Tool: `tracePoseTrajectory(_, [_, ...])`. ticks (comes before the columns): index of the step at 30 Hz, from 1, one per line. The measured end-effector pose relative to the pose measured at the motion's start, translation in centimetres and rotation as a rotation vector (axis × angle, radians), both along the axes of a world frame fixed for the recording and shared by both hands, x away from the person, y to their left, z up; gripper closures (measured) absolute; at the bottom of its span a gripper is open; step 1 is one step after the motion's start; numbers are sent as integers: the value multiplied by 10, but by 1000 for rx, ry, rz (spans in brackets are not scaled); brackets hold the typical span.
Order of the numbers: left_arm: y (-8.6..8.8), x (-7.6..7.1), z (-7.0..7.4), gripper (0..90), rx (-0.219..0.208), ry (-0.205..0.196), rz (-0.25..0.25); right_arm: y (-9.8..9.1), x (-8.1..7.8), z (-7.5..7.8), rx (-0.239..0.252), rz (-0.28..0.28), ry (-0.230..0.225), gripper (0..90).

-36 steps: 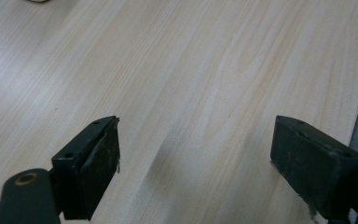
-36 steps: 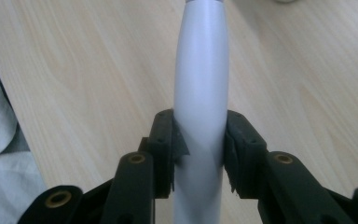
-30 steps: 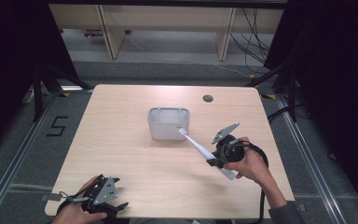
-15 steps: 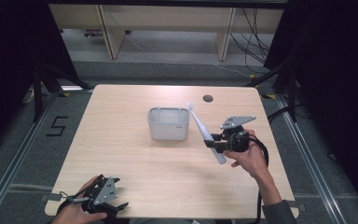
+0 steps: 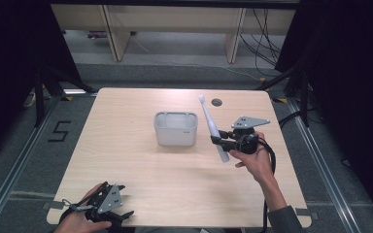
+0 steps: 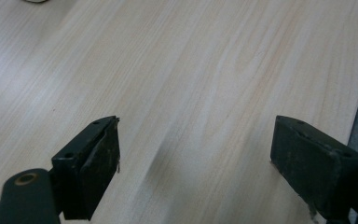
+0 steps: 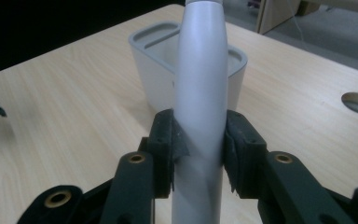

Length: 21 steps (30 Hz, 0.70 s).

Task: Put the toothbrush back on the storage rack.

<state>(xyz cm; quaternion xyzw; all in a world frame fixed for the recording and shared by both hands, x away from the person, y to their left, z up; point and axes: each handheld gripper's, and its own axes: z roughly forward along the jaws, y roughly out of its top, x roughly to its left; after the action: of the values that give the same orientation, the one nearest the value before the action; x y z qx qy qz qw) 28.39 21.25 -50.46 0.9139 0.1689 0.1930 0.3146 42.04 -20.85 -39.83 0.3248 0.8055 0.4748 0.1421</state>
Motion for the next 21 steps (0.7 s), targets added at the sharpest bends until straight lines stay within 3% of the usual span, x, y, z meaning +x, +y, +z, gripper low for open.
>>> tracePoseTrajectory(2, [0,-1,0,154,-1,-1,-4,1,1,0,10,-9,-8,669])
tracePoseTrajectory(3, [0,-1,0,154,-2,1,-5,2,6,1,25,-4,-40,668])
tracePoseTrajectory(4, [0,-1,0,154,0,2,-4,2,6,1,25,-4,-40,668])
tracePoseTrajectory(5, [0,0,0,154,10,1,0,5,9,1,70,-23,-21,668])
tracePoseTrajectory(6, [0,0,0,154,10,1,0,5,9,1,70,-23,-21,668])
tracePoseTrajectory(9, [0,0,0,154,0,1,0,10,19,3,102,-31,-46,668])
tracePoseTrajectory(12, [0,0,0,154,-1,1,0,15,23,6,138,-33,-40,669])
tracePoseTrajectory(20, [0,0,0,154,0,1,-2,26,35,17,165,-53,-66,668])
tracePoseTrajectory(21, [0,0,0,154,3,-1,-3,26,38,18,163,-54,-94,668])
